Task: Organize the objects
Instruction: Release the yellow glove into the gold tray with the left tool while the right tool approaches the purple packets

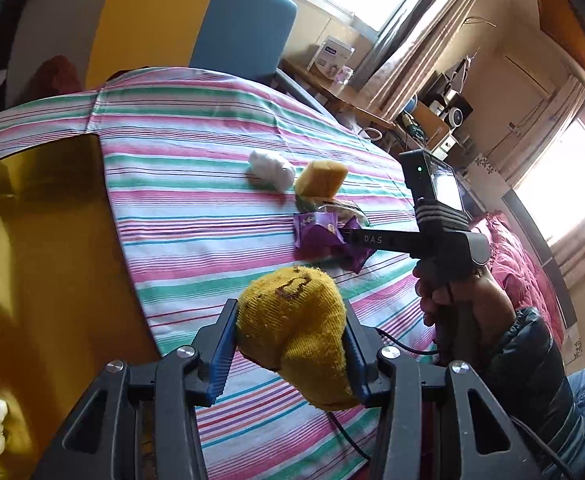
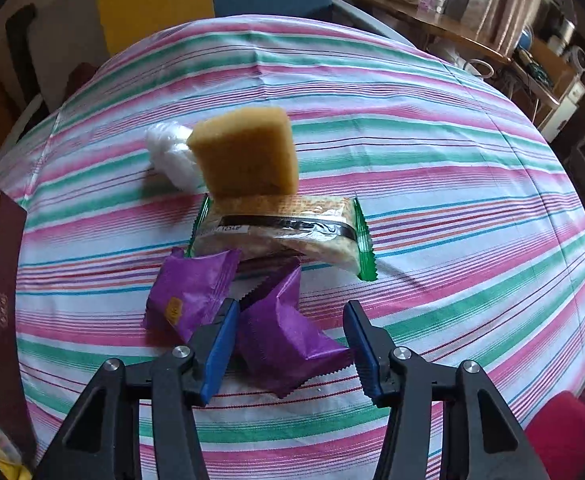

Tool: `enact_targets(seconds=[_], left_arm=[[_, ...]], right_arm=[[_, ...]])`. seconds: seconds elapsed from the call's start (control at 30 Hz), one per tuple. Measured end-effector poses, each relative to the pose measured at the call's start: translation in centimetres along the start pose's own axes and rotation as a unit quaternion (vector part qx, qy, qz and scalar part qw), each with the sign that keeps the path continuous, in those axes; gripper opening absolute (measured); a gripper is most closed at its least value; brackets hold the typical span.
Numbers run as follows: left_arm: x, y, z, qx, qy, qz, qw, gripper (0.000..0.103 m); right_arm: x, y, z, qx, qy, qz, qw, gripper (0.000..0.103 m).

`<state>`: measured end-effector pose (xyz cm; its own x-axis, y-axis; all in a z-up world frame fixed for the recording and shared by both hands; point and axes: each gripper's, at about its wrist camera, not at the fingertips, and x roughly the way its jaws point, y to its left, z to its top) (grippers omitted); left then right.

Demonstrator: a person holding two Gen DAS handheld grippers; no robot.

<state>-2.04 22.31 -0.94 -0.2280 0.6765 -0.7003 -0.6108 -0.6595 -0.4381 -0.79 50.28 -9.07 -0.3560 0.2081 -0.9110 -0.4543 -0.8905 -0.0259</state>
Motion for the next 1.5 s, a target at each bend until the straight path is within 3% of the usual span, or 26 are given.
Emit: enact_targets(seconds=[0.17, 0.23, 0.37, 0.43, 0.57, 0.73, 0.87, 1.03, 1.2, 1.4, 1.5], left_arm=[[-2.1, 2.0, -0.3, -0.02, -0.011, 0.011, 0.9997, 0.048], [-3.3, 3.1, -0.4, -0.029, -0.022, 0.018, 0.9992, 0.048], [-6.5, 6.8, -0.6, -0.066, -0.048, 0.053, 0.9953, 0.048], [-8.8, 9.7, -0.9, -0.092, -0.065, 0.086, 0.9899, 0.048], [-12.6, 14.4, -2.0, -0.138, -0.093, 0.151, 0.9744, 0.048], [-15.4, 17.8, -3.4, -0.165, -0.112, 0.204, 0.9583, 0.048], [-14.7, 18.2, -3.5, -0.155, -0.1, 0.211, 0.9599, 0.048], [-10.5, 18.2, -2.2, -0.113, -0.051, 0.222, 0.9671, 0.048], [-6.9, 20.5, -1.4, -0.101, -0.018, 0.268, 0.9578, 0.049], [-6.4, 20.6, -1.4, -0.101, -0.02, 0.276, 0.9556, 0.056], [-7.0, 19.9, -1.8, -0.096, -0.03, 0.282, 0.9539, 0.068]], right_arm=[[-0.3, -0.6, -0.3, 0.009, 0.002, 0.007, 1.0, 0.059], [-0.3, -0.8, -0.3, 0.013, 0.004, 0.013, 1.0, 0.069], [-0.4, -0.3, -0.4, 0.0, 0.008, 0.007, 1.0, 0.069], [-0.1, -0.6, -0.2, -0.002, 0.014, -0.005, 1.0, 0.05], [0.1, -0.5, -0.3, -0.009, 0.02, -0.013, 1.0, 0.05], [0.0, -0.5, -0.3, -0.012, 0.02, -0.016, 1.0, 0.05], [-0.2, -0.2, -0.4, -0.016, 0.019, -0.021, 0.999, 0.05], [-1.0, 0.2, -0.8, -0.014, 0.016, -0.021, 1.0, 0.05], [-0.9, 0.3, -0.8, -0.014, 0.017, -0.022, 1.0, 0.05], [-0.5, 0.2, -0.5, -0.017, 0.017, -0.02, 1.0, 0.05], [-0.4, 0.1, -0.4, -0.017, 0.017, -0.02, 0.999, 0.05]])
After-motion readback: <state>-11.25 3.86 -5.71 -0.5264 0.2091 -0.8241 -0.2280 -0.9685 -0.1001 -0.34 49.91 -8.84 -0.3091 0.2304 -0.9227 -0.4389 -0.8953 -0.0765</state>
